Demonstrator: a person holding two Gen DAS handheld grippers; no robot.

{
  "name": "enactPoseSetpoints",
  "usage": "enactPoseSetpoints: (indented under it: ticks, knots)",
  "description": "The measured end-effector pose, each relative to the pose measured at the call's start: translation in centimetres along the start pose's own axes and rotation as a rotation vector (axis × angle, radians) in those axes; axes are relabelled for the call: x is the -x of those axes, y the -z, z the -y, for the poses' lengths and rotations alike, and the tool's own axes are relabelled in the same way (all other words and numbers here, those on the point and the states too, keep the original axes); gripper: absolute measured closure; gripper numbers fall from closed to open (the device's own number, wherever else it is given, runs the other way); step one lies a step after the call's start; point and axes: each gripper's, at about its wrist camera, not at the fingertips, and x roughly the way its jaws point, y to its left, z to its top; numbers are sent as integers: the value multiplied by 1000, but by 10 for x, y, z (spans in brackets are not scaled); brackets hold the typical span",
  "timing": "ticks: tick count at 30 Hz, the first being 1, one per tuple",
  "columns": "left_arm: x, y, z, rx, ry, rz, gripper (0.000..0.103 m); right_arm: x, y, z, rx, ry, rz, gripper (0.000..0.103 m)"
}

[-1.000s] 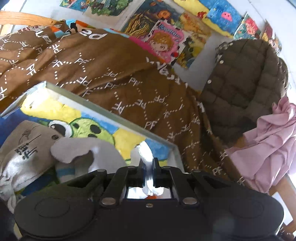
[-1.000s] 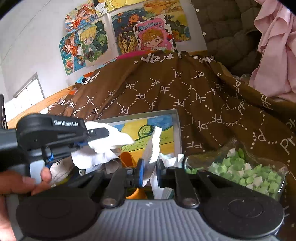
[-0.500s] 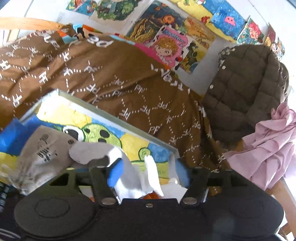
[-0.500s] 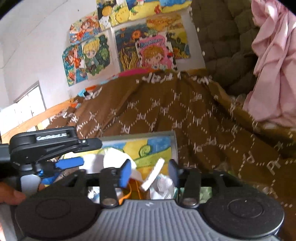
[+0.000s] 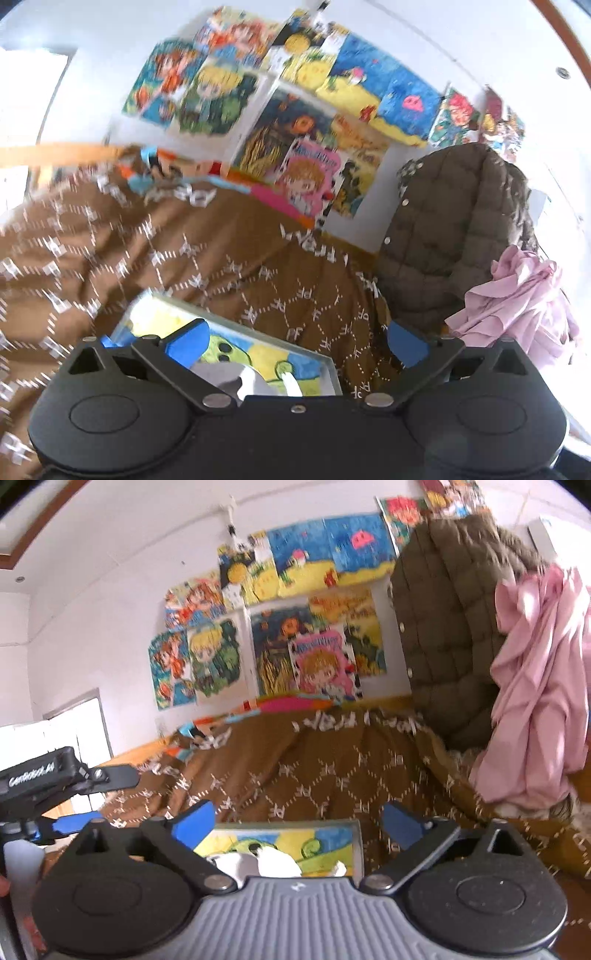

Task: Organize soft objects
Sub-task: 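Open the left gripper over the tray while the right gripper releases the paper there, then withdraw both grippers from the tray back above the bed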

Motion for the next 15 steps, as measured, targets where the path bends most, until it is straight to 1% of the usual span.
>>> enactPoseSetpoints:
  ticks: [4,7,11,14,15]
  knots:
    - [42,-1,5,-81,-8,31,1,27,-8,-18,34,-18,33,0]
    - [72,3,5,-132,-22,52,1,43,-10,-36,76,-29,33,0]
    - [106,5,-3,-143,-22,37,1,63,-8,-58,108,-33,43,0]
    - [130,8,-10,-159,-47,42,1,77,-4,-73,125,-47,50,0]
    - [139,11,-12,-172,-65,48,1,81,-3,-77,132,-55,48,0]
